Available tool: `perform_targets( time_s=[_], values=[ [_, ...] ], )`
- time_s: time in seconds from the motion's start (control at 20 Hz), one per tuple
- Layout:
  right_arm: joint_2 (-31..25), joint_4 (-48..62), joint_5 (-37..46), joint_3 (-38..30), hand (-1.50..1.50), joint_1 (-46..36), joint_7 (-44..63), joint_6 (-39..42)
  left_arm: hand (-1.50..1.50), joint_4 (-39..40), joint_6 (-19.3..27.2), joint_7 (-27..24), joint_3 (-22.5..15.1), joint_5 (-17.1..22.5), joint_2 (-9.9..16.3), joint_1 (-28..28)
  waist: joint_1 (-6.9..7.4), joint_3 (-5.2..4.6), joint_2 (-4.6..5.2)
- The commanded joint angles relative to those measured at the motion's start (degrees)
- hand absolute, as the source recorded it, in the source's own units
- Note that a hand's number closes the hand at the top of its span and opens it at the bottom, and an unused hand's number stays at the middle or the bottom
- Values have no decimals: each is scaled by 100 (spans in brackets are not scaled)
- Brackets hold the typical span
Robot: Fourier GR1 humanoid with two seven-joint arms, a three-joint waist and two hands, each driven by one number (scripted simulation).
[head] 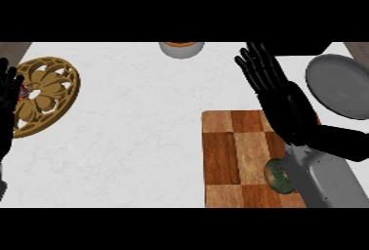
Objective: Pick the squash from the cutting board and place it in the pan
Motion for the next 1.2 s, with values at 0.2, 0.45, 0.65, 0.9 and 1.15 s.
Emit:
perform_targets(
  time_s=[0.2,0.45,0.65,0.9,1.15],
  values=[
    [-896,-68,-1626,81,150,-299,121,2961,0,292,-135,257,-403,228,-604,-113,90,-28,85],
    [-2464,518,-238,-1064,150,135,-1458,3809,0,374,-122,443,-692,321,-974,-85,-96,-6,78],
    [-3183,1145,760,-1482,-150,534,-2647,4508,0,327,-260,561,-727,399,-964,-38,50,-4,71],
    [-3670,1308,1766,-1401,-150,153,-3668,4248,0,452,-476,577,-717,469,-949,-185,246,-6,93],
    [-4024,1148,2164,-1062,-150,46,-4286,3933,0,614,-552,493,-682,433,-998,-198,233,-26,63]
  ],
)
